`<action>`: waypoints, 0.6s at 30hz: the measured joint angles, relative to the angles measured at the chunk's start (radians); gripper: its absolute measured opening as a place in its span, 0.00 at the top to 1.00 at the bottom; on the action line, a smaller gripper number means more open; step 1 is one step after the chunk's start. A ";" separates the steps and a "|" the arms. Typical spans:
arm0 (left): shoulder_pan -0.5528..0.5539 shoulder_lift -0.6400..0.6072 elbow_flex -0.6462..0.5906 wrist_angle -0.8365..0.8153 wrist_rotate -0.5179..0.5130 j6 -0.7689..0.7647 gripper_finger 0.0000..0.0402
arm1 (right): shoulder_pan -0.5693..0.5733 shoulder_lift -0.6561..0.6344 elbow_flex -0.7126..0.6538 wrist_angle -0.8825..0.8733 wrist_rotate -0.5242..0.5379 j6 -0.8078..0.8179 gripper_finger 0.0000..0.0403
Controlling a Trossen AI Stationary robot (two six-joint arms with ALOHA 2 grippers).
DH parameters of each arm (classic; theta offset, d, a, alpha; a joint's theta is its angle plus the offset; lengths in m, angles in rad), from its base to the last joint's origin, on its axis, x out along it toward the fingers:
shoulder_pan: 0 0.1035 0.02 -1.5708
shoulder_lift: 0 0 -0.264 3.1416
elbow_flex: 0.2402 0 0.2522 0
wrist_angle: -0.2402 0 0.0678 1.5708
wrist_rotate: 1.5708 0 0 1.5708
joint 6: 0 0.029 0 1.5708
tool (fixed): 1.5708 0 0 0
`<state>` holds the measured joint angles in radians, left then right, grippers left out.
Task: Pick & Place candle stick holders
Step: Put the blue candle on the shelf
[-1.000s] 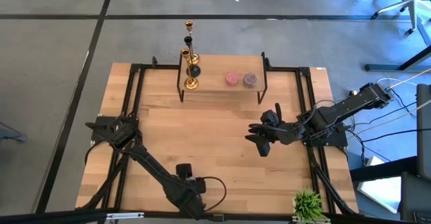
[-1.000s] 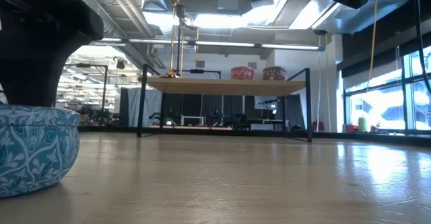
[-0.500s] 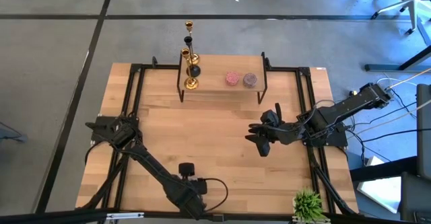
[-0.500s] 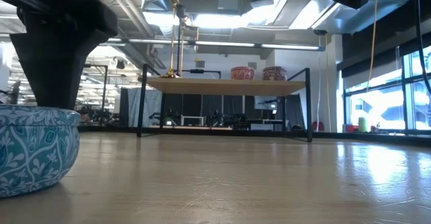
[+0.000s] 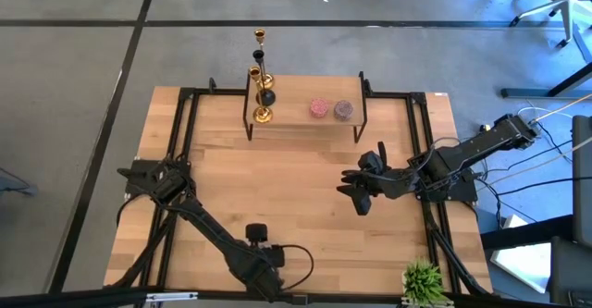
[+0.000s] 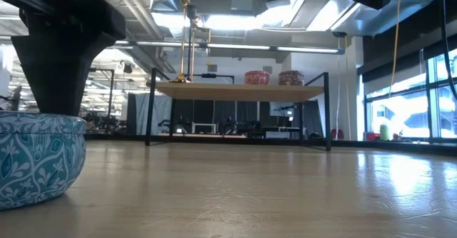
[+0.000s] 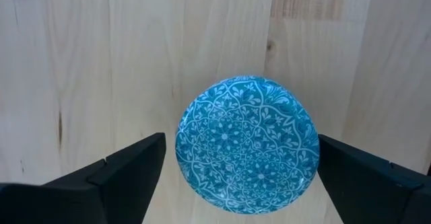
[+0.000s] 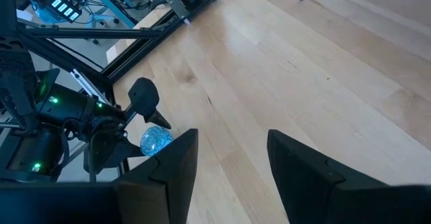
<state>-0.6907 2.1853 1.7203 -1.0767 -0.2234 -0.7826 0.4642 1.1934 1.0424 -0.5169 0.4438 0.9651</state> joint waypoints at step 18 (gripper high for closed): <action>0.001 -0.002 -0.013 0.060 -0.013 0.029 0.08 | 0.000 0.000 0.000 -0.004 -0.003 0.000 0.54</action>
<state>-0.6899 2.1838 1.7077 -1.0164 -0.2367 -0.7532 0.4641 1.1934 1.0424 -0.5213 0.4408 0.9653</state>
